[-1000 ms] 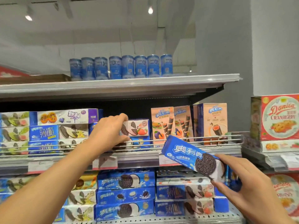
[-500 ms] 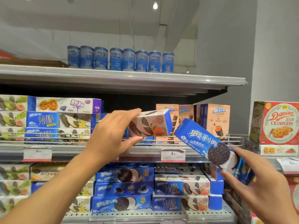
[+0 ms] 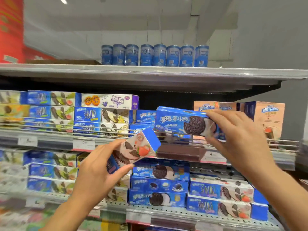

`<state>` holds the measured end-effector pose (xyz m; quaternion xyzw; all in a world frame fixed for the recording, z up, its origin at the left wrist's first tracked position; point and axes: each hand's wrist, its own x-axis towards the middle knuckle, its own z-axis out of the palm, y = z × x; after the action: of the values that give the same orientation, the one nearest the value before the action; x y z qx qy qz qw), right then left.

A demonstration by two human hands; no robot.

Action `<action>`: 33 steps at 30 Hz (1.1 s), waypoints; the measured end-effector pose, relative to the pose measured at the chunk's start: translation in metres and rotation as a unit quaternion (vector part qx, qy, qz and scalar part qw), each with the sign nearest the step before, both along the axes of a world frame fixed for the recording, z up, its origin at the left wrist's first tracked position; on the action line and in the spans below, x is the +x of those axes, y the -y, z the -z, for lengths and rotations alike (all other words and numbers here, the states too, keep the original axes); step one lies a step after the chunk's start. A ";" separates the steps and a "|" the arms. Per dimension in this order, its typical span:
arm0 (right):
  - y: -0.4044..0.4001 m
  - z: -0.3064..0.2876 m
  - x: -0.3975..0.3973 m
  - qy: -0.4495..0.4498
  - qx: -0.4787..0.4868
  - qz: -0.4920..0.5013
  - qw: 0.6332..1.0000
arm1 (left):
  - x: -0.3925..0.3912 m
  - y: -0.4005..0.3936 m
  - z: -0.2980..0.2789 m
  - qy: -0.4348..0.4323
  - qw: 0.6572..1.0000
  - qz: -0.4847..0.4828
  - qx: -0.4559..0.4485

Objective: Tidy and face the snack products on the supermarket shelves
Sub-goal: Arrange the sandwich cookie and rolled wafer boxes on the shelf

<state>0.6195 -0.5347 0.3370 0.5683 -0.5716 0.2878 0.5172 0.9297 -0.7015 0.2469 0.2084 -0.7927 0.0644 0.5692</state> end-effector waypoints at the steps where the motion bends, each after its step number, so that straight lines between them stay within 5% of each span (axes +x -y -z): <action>1: 0.012 -0.007 0.008 -0.010 0.010 0.005 1.000 | 0.007 0.001 0.000 0.000 1.000 -0.008 0.003; 7: 0.066 -0.025 0.039 -0.005 0.110 0.054 0.992 | 0.040 0.002 0.009 0.012 0.999 -0.020 0.024; 33: 0.142 -0.028 0.034 -0.011 0.125 0.095 0.988 | 0.057 0.000 0.013 0.051 0.994 -0.063 0.070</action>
<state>0.6537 -0.6762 0.3655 0.5748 -0.6488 0.1575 0.4731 0.9869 -0.7017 0.2338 0.2938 -0.8086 0.0548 0.5067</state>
